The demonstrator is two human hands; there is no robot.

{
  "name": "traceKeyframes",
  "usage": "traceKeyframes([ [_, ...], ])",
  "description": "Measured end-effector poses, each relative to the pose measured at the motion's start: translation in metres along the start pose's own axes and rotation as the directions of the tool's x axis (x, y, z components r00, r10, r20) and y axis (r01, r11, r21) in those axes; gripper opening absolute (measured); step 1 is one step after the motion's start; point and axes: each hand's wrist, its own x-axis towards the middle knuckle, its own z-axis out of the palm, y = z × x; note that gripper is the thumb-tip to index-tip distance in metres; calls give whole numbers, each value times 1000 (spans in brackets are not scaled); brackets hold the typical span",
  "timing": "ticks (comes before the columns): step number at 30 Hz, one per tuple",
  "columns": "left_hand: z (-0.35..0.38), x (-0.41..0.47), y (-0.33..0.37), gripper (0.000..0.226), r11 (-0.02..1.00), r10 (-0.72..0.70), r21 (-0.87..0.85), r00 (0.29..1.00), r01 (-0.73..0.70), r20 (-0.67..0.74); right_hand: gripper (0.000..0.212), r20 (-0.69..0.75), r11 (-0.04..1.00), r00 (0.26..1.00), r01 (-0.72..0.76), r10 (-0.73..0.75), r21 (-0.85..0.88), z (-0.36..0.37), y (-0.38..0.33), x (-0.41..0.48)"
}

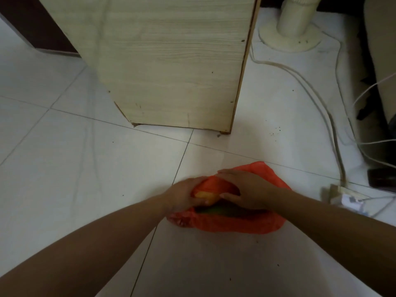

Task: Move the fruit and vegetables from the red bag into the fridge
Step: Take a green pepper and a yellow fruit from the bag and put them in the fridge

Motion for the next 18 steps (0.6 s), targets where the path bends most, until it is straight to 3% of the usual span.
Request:
traceKeyframes([
  [4,-4,8,0,56,978,-32,-203,992,56,119,63,-35,1000,999,26,-25,17,1,8,-8],
  [8,-15,4,4,29,942,-56,-329,998,62,27,61,-56,997,996,71,-71,3,1,4,-13],
  [13,-22,-21,4,38,983,-46,-183,992,24,-118,54,-72,992,990,116,-120,-59,-4,-1,-19],
  [15,-23,-40,7,40,997,70,-12,969,-75,-238,51,-107,981,980,157,-169,-112,-5,-5,-21],
  [18,-22,-67,13,47,964,252,135,944,-227,-214,47,-117,965,965,217,-235,-148,-1,-16,-22],
])
